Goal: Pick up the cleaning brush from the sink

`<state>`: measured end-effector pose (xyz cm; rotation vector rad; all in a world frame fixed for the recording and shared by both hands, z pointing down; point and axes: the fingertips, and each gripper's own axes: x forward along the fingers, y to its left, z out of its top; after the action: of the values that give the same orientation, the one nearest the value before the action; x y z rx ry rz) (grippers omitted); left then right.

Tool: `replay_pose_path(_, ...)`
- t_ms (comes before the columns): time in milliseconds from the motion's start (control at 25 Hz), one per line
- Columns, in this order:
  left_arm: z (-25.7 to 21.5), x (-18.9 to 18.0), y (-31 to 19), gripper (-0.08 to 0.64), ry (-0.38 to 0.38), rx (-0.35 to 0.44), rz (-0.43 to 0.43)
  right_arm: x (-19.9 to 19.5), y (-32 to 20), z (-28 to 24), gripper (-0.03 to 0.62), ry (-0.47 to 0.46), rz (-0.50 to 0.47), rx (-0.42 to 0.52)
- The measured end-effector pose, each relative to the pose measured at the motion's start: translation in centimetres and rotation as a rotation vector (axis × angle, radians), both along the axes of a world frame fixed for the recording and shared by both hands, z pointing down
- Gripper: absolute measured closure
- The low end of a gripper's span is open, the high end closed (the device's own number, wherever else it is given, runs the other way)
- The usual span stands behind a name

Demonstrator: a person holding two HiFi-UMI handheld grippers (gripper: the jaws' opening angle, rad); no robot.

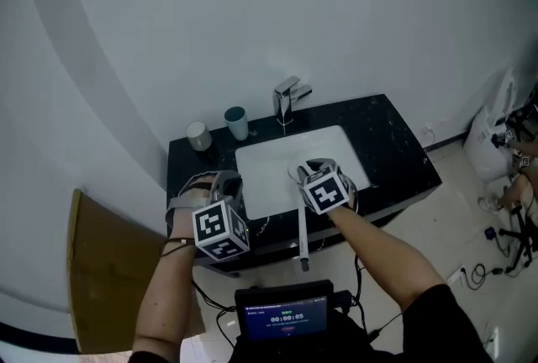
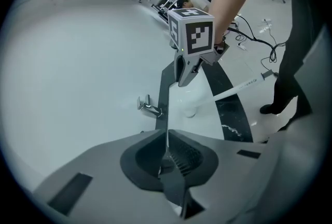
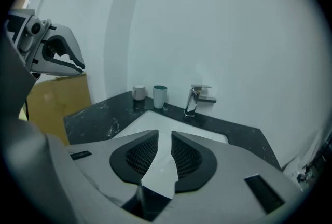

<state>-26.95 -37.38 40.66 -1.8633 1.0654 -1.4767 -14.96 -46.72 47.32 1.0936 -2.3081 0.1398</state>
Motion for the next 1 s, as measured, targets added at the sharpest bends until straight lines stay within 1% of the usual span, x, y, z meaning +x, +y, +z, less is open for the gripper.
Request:
replay_pose_path(80, 1.3, -1.0, -2.8, 0.516, 0.009, -0.017, 0.044, -0.5, -2.1, 1.7, 0.535, -0.007, 0.07, -0.07)
replay_pose_path(160, 3.3, -1.9, -4.8, 0.509, 0.019, -0.056, 0.105, -1.0, -3.0, 5.0, 0.535, -0.015, 0.147, -0.197)
replay_pose_path(200, 4.5, -2.5, -5.5, 0.493, 0.012, -0.081, 0.14, -1.4, -3.2, 6.7, 0.535, -0.021, 0.186, -0.262)
replay_pose_path(280, 6.6, -4.1, -7.1, 0.429, -0.018, -0.106, 0.198, -2.4, -4.0, 9.4, 0.404, -0.058, 0.273, -0.367)
replay_pose_path(320, 7.3, -4.8, -7.9, 0.423, -0.022, -0.105, 0.219, -2.7, -4.5, 10.4, 0.397, -0.078, 0.321, -0.401)
replay_pose_path(360, 8.0, -5.3, -8.6, 0.423, -0.018, -0.103, 0.237, -2.9, -5.1, 11.2, 0.397, -0.082, 0.366, -0.419)
replay_pose_path(480, 10.9, -6.3, -10.3, 0.423, -0.011, -0.14, 0.28, -2.6, -6.5, 13.9, 0.397, -0.006, 0.447, -0.435)
replay_pose_path(520, 11.9, -6.6, -10.8, 0.423, -0.012, -0.161, 0.291, -2.6, -6.9, 14.9, 0.397, 0.009, 0.463, -0.452)
replay_pose_path(560, 12.8, -6.9, -11.3, 0.423, -0.013, -0.181, 0.301, -2.7, -7.2, 15.8, 0.375, 0.014, 0.478, -0.475)
replay_pose_path(600, 13.6, -7.1, -11.8, 0.423, -0.012, -0.195, 0.309, -2.9, -7.5, 16.8, 0.328, 0.015, 0.492, -0.499)
replay_pose_path(720, 15.4, -7.4, -13.3, 0.422, -0.004, -0.215, 0.328, -3.3, -8.7, 19.0, 0.324, 0.037, 0.531, -0.543)
replay_pose_path(920, 17.9, -7.7, -14.6, 0.422, -0.002, -0.248, 0.352, -3.9, -10.8, 21.2, 0.325, 0.138, 0.567, -0.555)
replay_pose_path(960, 18.1, -7.8, -14.8, 0.422, -0.003, -0.244, 0.354, -4.1, -11.1, 21.4, 0.35, 0.149, 0.575, -0.553)
replay_pose_path(1000, 18.3, -7.8, -14.8, 0.423, -0.004, -0.24, 0.358, -4.3, -11.3, 21.6, 0.424, 0.153, 0.579, -0.556)
